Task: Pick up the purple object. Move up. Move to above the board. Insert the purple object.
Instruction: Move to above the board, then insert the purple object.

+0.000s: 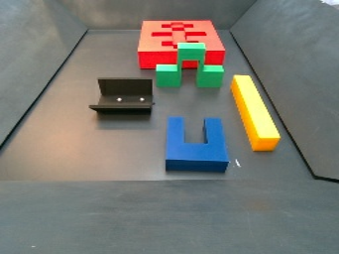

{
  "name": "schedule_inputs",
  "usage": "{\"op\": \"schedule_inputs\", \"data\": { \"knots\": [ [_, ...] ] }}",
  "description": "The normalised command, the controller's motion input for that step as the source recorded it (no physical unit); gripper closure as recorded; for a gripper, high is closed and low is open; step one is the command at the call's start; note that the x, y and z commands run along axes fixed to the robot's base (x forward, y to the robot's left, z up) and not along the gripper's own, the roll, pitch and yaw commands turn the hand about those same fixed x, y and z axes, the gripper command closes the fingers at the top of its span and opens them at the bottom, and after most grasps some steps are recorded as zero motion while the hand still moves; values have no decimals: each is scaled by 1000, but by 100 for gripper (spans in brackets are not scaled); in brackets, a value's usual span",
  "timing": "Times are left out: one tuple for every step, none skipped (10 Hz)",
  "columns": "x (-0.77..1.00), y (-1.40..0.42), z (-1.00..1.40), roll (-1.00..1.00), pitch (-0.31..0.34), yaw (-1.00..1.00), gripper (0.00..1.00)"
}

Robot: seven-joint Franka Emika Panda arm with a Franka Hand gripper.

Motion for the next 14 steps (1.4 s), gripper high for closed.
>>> {"op": "schedule_inputs", "data": {
  "knots": [
    [-161,-1400,267,6,65,8,100],
    [-37,-546,130,6,103,8,100],
    [35,-176,59,4,128,4,100],
    [0,0,-20,0,0,0,100],
    [414,-266,-266,0,0,-80,100],
    [634,-620,-614,47,0,0,100],
    [797,-683,-660,14,0,0,100],
    [766,-697,-657,13,-1,17,100],
    [743,-666,-729,0,-13,77,100],
    [740,-637,-751,1,-17,106,100],
    [717,-646,-789,21,-21,106,100],
    [583,-654,-794,110,-33,109,100],
    [591,-611,-717,141,0,106,100],
    [606,-609,-697,140,0,103,100]
  ]
}}
